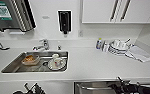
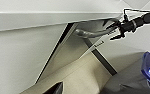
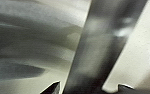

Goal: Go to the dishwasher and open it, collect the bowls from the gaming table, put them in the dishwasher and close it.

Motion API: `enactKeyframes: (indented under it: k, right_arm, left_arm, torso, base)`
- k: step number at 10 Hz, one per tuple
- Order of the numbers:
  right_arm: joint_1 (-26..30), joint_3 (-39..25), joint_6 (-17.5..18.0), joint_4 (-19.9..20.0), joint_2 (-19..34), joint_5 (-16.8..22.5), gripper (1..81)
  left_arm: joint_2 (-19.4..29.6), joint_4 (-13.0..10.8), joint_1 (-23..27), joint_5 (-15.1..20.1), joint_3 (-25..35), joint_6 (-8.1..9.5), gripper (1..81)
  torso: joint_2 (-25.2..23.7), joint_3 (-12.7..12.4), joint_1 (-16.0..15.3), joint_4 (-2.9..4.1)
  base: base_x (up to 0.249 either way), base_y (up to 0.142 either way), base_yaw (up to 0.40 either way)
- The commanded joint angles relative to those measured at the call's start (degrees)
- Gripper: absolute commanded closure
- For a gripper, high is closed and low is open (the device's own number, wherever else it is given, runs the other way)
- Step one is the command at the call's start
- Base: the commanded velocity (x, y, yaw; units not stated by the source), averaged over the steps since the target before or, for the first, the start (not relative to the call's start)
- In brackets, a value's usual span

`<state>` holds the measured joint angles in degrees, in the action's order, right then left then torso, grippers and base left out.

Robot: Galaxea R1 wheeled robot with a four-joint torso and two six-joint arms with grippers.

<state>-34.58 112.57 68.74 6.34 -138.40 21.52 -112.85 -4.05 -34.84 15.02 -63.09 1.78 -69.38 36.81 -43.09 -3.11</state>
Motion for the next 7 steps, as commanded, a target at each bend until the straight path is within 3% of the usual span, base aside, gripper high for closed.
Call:
enactKeyframes:
  k: [1, 4, 7]
  right_arm:
    - [3.42, -1.05, 0.43, -1.15, 3.37, 11.97, 1.0]
    - [1.84, -4.28, 1.91, -3.69, 6.87, 15.39, 1.0]
    - [0.08, -8.07, 3.41, -5.46, 10.04, 15.67, 1.0]
  left_arm:
    - [1.13, -0.26, 5.88, 1.15, 1.12, 0.15, 1.0]
    - [1.22, 0.00, 5.79, 1.07, 1.03, 0.24, 1.0]
    - [0.43, 0.27, 5.79, 1.15, 1.03, 0.33, 1.0]
  torso:
    - [0.00, 0.00, 0.00, 0.00]
    - [0.00, 0.00, 0.00, 0.00]
    - [0.00, 0.00, -0.02, 0.00]
  base:
    - [0.000, 0.000, 0.000]
    - [0.000, 0.000, 0.000]
    - [0.000, 0.000, 0.000]
